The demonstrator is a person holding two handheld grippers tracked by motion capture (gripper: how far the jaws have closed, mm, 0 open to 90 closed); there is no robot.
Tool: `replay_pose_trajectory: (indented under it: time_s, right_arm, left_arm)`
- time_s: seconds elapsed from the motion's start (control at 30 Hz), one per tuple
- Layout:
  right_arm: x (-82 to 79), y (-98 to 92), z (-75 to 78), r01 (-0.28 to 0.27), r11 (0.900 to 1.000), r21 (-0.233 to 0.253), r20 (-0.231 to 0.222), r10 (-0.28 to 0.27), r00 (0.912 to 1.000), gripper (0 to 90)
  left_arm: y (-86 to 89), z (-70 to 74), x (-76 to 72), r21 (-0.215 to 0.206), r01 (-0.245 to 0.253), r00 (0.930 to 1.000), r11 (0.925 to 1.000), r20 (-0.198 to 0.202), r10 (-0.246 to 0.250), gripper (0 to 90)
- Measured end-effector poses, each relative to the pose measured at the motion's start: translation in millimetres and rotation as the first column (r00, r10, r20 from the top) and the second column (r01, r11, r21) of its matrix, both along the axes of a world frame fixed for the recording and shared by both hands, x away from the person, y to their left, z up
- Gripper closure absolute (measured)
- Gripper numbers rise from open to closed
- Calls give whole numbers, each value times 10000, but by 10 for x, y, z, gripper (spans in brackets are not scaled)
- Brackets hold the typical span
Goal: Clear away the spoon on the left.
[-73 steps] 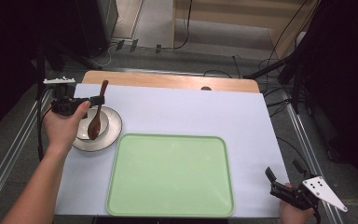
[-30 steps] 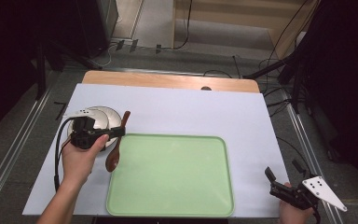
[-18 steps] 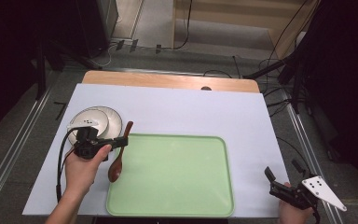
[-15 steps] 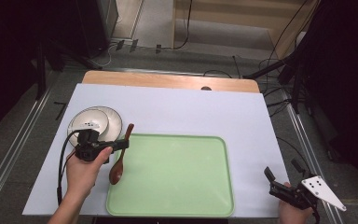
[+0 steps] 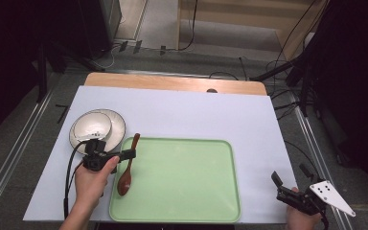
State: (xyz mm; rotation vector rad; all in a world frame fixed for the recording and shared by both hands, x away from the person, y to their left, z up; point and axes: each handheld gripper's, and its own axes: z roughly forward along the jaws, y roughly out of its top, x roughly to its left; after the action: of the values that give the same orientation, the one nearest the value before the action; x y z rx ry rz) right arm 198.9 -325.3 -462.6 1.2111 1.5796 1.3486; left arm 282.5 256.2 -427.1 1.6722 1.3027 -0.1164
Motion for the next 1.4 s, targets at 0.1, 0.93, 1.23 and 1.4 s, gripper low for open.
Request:
replay_pose_trajectory:
  time_s: [0.1,0.93,1.23,1.4]
  right_arm:
    - [-3,-3,-2,26,10000,15,-24,-26,10000,1]
    - [3,-30,-12,79,10000,-8,-28,-79,10000,1]
    - [6,-27,-12,41,10000,-16,-42,-41,10000,1]
    - [13,-20,-14,43,10000,-15,-73,-43,10000,0]
  left_arm:
    - [14,-73,11,-83,-180,9997,9998,-137,179,858]
    - [75,-305,93,295,-1038,9935,9942,-430,1050,670]
    - [19,-255,90,367,-392,9992,9986,-47,394,307]
    - [-5,-231,88,276,-125,9999,9995,-51,126,119]
